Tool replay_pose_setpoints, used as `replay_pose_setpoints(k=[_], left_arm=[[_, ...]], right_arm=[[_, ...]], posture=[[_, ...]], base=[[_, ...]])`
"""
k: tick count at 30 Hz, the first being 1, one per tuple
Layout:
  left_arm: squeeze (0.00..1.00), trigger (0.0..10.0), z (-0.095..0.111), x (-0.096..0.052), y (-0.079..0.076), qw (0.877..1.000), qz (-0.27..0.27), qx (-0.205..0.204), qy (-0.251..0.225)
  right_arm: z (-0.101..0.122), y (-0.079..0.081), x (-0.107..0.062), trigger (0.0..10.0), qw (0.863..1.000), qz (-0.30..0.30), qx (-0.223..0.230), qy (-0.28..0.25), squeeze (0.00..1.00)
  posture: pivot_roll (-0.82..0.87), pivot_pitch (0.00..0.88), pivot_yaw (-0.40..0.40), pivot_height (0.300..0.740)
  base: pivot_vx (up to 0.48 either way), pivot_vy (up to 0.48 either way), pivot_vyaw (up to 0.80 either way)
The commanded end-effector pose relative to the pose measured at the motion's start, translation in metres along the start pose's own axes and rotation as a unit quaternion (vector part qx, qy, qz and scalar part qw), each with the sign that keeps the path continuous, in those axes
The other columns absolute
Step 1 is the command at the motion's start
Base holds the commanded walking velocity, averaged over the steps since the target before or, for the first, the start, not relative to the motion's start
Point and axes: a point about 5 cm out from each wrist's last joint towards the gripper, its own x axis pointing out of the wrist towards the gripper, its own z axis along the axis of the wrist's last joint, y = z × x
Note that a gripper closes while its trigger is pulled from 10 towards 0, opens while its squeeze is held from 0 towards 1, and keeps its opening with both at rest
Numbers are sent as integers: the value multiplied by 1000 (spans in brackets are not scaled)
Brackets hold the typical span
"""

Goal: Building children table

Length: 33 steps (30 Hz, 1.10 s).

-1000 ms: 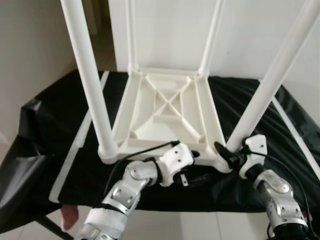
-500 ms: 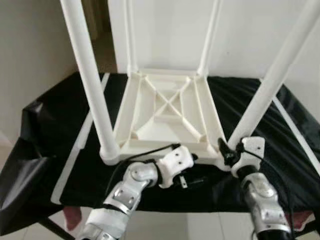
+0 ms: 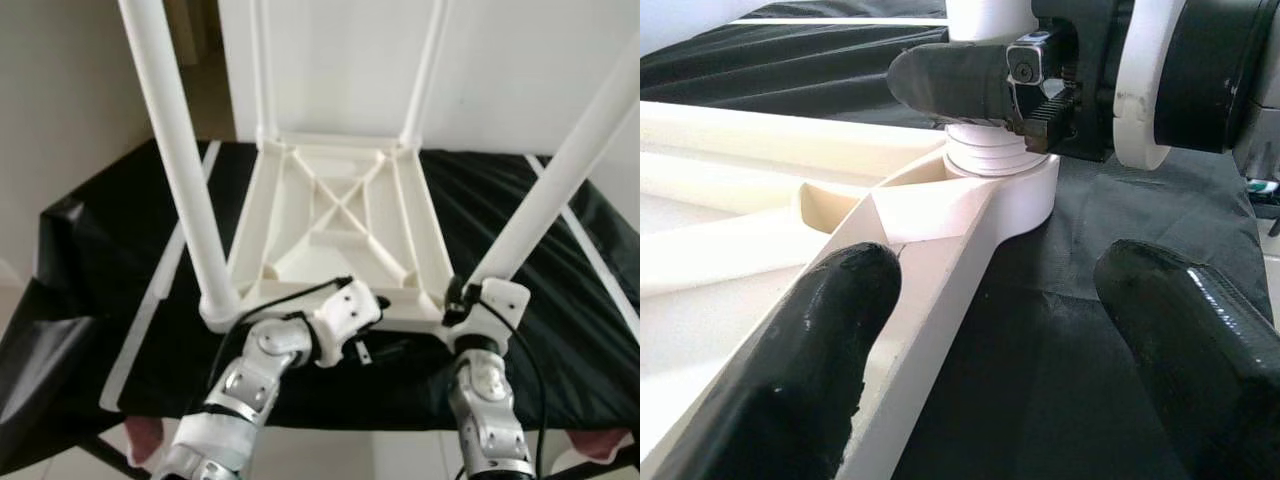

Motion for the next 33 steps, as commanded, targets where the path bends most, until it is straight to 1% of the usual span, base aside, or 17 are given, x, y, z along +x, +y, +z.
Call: replay_pose_setpoints(k=[1, 3, 4, 5, 9, 11, 13, 16, 17, 19, 20, 21, 22, 23, 29, 31, 33], left_arm=[[0, 10000, 1, -3, 10, 995, 96, 6, 2], [0, 10000, 0, -4, 10, 995, 96, 5, 4], [0, 10000, 0, -6, 10, 995, 96, 5, 6], [0, 10000, 0, -6, 10, 995, 96, 5, 6], [0, 10000, 0, -5, 10, 995, 96, 5, 6], [0, 10000, 2, -5, 13, 994, 112, 8, 4], [0, 10000, 2, -5, 13, 994, 112, 8, 4], [0, 10000, 1, -6, 21, 989, 149, 10, 6], [0, 10000, 2, -6, 21, 988, 151, 10, 5], [0, 10000, 2, -6, 21, 988, 151, 10, 4], [0, 10000, 3, -6, 20, 989, 150, 10, 4], [0, 10000, 3, -6, 20, 989, 150, 10, 4], [0, 10000, 3, -5, 19, 989, 147, 14, 5], [0, 10000, 4, -5, 19, 989, 146, 15, 4], [0, 10000, 4, -6, 15, 991, 130, 19, 3], [0, 10000, 7, -6, 8, 995, 97, 14, -3], [0, 10000, 6, -7, 7, 996, 92, 18, -3]], right_arm=[[-25, 5, -10, 10000, 998, 5, 16, 68, 0], [-23, 4, -10, 10000, 998, 1, 14, 66, 0], [-21, 3, -10, 10000, 998, -7, 12, 63, 537], [-20, 2, -9, 10000, 998, -10, 10, 61, 1000], [-20, 2, -9, 10000, 998, -11, 10, 59, 1000], [-13, 3, -6, 10000, 999, 6, 10, 37, 1000], [-13, 3, -6, 10000, 999, 6, 10, 37, 1000], [-3, -7, 1, 10000, 1000, 29, 8, 5, 1000], [-1, -10, 2, 10000, 999, 39, 5, 0, 600], [0, -11, 1, 10000, 999, 46, 4, -3, 600], [0, -13, 0, 10000, 998, 62, 2, -6, 0], [0, -13, 0, 10000, 998, 62, 2, -6, 0], [1, -18, -3, 10000, 996, 94, -5, -10, 0], [2, -19, -4, 10000, 994, 105, -8, -10, 0], [1, -28, -8, 10000, 988, 150, -21, -4, 0], [8, -35, -7, 10000, 979, 196, -48, -18, 0], [10, -36, -6, 10000, 976, 210, -57, -19, 0]], posture=[[-28, 0, 5, 740], [-27, 0, 3, 740], [-25, 0, 1, 740], [-24, 0, -2, 740], [-22, 0, -4, 740], [-16, 0, -14, 740], [-16, 0, -14, 740], [-17, 0, -22, 740], [-17, 0, -25, 740], [-17, 0, -25, 740], [-16, 0, -28, 740], [-16, 0, -28, 740], [-15, 0, -31, 740], [-15, 0, -31, 740], [-15, 0, -35, 740], [-14, 0, -33, 740], [-14, 0, -28, 740]], base=[[0, 0, 0], [0, 0, 0], [0, 0, 0], [0, 0, 0], [0, 0, 0], [0, 0, 0], [0, 0, 0], [0, 0, 0], [0, 0, 0], [0, 0, 0], [0, 0, 0], [0, 0, 0], [0, 0, 0], [0, 0, 0], [0, 0, 0], [0, 0, 0], [0, 0, 0]])
